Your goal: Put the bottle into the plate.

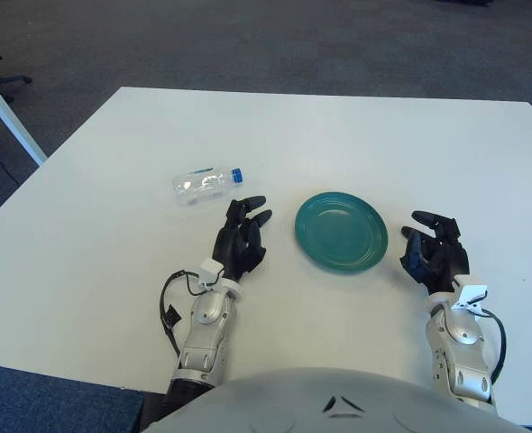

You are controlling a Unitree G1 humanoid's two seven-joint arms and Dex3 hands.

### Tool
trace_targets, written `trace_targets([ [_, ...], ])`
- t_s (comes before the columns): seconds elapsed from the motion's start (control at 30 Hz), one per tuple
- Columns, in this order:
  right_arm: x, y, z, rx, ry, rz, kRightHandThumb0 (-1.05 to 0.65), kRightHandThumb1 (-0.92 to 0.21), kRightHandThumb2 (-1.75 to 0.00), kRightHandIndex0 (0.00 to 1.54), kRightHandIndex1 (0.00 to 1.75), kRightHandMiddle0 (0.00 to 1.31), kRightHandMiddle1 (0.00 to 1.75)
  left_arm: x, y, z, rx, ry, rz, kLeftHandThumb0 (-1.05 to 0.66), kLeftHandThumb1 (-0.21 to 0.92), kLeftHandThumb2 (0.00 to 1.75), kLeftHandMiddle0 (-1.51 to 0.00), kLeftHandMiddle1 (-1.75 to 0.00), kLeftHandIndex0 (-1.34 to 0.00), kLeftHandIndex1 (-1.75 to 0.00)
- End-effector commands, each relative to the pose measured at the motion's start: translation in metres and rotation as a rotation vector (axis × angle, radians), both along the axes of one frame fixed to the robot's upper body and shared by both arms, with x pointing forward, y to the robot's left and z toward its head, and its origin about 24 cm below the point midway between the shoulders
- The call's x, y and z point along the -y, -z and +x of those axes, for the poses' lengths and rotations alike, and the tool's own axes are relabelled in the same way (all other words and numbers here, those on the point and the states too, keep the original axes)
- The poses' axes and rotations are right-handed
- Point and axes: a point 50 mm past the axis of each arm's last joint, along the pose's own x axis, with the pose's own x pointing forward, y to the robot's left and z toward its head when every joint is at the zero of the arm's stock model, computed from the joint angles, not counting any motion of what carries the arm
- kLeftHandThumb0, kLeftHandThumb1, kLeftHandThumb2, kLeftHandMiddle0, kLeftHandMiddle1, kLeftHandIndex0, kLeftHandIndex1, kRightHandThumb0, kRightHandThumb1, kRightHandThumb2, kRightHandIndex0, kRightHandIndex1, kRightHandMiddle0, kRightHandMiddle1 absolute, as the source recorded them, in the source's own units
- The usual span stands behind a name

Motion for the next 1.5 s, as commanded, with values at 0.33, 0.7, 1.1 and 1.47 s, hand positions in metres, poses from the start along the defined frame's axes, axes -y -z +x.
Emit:
trace_targets([
  [0.33,0.001,-0.002,0.002,0.014,0.008,0.011,-0.48,-0.67,-0.98,0.43,1.01,0.02,1.33,0.004,0.01,-0.003,-0.062,0.002,-0.002,-0.58,0.84,0.8,-0.43,-0.69,-0.2,-1.09],
  [0.7,0.001,-0.002,0.003,0.011,0.008,0.007,-0.49,-0.67,-0.98,0.43,1.01,0.03,1.34,0.004,0.009,-0.002,-0.061,-0.003,-0.025,-0.59,0.87,0.75,-0.43,-0.71,-0.21,-1.11],
  [1.1,0.001,-0.001,0.003,0.007,0.003,0.004,-0.5,-0.68,-0.96,0.42,1.01,0.03,1.31,-0.005,-0.013,0.008,0.128,-0.039,0.058,-0.6,0.91,0.79,-0.43,-0.73,-0.19,-1.09],
  [1.47,0.0,0.001,0.005,-0.006,0.001,0.003,-0.51,-0.69,-0.95,0.43,1.0,0.04,1.3,-0.006,-0.047,0.015,0.215,-0.088,0.111,-0.64,0.91,0.71,-0.45,-0.77,-0.22,-1.11],
])
